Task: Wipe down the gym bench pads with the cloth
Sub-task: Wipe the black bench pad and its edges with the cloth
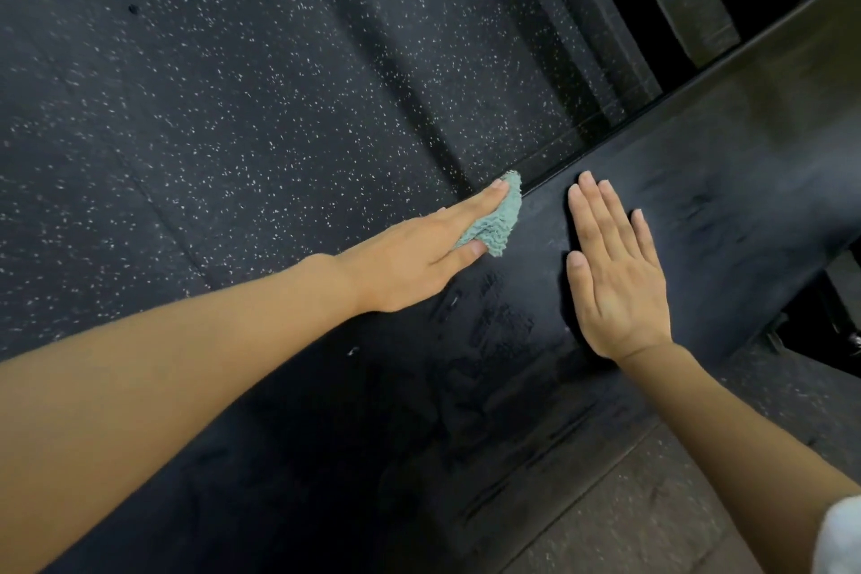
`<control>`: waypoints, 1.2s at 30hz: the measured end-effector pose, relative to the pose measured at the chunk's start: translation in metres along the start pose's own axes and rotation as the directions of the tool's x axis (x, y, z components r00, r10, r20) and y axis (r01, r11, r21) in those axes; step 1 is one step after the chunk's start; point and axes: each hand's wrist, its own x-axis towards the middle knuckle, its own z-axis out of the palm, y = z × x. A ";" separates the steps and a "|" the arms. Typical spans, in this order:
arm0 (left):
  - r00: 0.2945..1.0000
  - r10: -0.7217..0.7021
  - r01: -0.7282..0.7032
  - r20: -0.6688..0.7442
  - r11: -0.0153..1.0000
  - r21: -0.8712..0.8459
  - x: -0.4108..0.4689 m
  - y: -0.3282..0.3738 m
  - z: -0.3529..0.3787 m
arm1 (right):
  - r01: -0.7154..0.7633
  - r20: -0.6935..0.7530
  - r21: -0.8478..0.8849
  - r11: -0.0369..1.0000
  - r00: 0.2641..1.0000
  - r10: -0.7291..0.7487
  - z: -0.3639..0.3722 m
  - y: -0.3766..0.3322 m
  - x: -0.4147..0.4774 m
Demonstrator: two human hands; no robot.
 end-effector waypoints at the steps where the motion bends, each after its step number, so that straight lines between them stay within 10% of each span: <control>1: 1.000 -0.014 0.014 0.010 1.000 0.001 -0.006 -0.002 0.000 | -0.001 0.004 -0.002 1.000 1.000 0.001 0.000 0.001 0.000; 36: 0.993 0.015 0.003 -0.118 0.989 0.148 -0.005 -0.004 0.013 | -0.147 0.003 0.090 0.985 0.989 0.147 0.002 -0.031 -0.007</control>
